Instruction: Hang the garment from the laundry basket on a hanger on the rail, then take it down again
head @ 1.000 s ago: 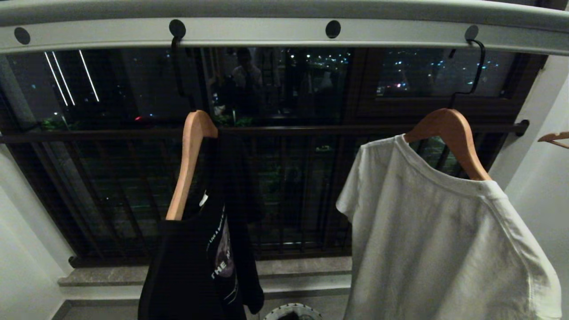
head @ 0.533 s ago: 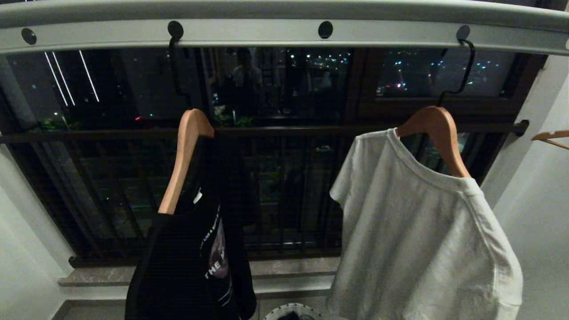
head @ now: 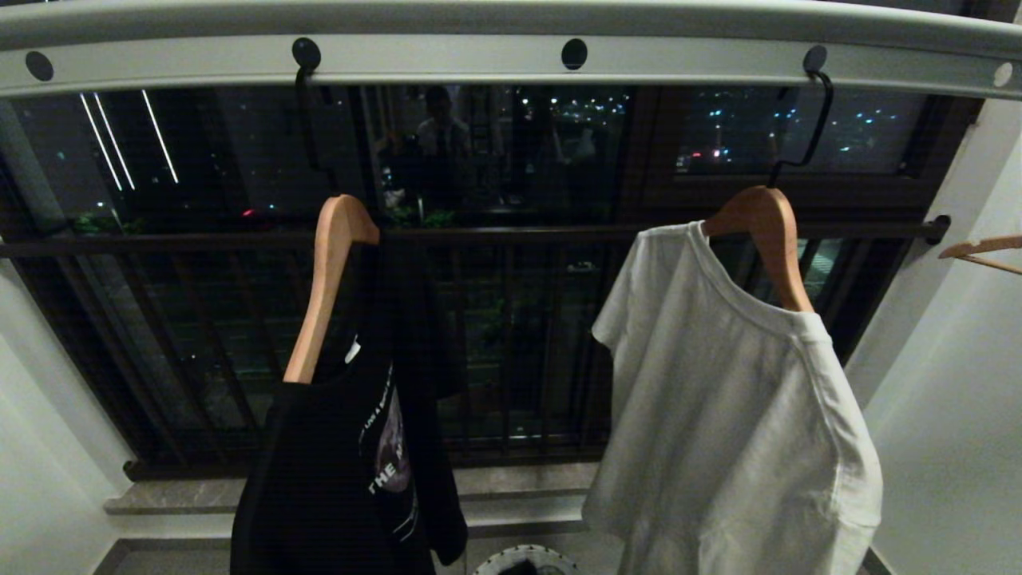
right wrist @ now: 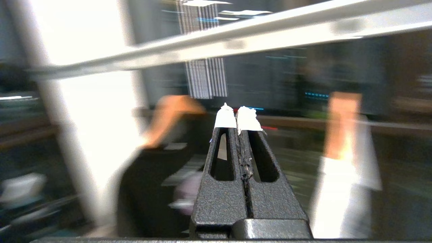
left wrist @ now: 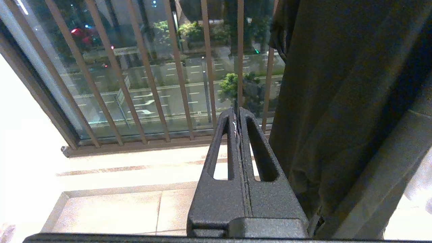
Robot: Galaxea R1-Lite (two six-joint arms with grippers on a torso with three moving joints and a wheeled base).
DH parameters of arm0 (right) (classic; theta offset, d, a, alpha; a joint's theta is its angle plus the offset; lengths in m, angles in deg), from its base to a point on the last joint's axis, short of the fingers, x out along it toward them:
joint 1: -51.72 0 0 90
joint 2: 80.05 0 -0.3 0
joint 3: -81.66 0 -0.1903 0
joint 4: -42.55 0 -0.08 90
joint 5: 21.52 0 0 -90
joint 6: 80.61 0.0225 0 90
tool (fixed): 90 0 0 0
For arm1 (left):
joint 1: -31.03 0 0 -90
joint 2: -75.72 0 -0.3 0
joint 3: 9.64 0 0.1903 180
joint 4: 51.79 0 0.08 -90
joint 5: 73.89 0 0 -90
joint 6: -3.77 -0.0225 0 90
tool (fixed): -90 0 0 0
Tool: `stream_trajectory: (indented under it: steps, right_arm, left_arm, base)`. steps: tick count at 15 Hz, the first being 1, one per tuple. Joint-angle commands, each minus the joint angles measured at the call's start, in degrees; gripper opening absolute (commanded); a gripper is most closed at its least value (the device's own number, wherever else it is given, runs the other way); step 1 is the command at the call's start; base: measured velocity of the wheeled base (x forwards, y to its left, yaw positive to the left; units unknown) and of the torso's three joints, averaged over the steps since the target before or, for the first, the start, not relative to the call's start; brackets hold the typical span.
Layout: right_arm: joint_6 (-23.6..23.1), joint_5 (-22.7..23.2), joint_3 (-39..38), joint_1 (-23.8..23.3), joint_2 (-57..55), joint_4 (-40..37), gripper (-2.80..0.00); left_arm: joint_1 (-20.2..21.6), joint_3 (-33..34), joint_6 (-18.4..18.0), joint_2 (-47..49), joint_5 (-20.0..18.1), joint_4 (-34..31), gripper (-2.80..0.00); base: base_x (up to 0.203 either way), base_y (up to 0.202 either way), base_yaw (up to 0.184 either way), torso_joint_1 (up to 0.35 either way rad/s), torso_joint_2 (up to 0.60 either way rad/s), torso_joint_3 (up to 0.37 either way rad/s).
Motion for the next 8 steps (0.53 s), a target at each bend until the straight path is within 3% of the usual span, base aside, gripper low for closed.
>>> stream_trajectory:
  steps: [1, 3, 4, 8]
  right_arm:
    - [-10.9, -12.5, 5.1, 0.5, 2.7, -15.6, -2.8]
    - [-17.3, -20.6, 5.7, 0.9, 5.0, -20.4, -2.8]
    - [-18.1, -22.5, 5.7, 1.2, 6.5, -23.2, -2.8]
    - [-21.0, -25.5, 4.2, 1.7, 14.5, -33.2, -2.8]
  left_arm:
    - [0.0, 0.2, 0.0, 0.0, 0.0, 0.0, -2.8]
    - [0.0, 0.2, 0.0, 0.0, 0.0, 0.0, -2.8]
    - [0.0, 0.2, 0.0, 0.0, 0.0, 0.0, -2.8]
    - [0.0, 0.2, 0.1, 0.0, 0.0, 0.0, -2.8]
  base:
    - [0.0, 0.0, 0.0, 0.0, 0.0, 0.0]
    - [0.0, 0.0, 0.0, 0.0, 0.0, 0.0]
    - [0.0, 0.0, 0.0, 0.0, 0.0, 0.0]
    - [0.0, 0.0, 0.0, 0.0, 0.0, 0.0]
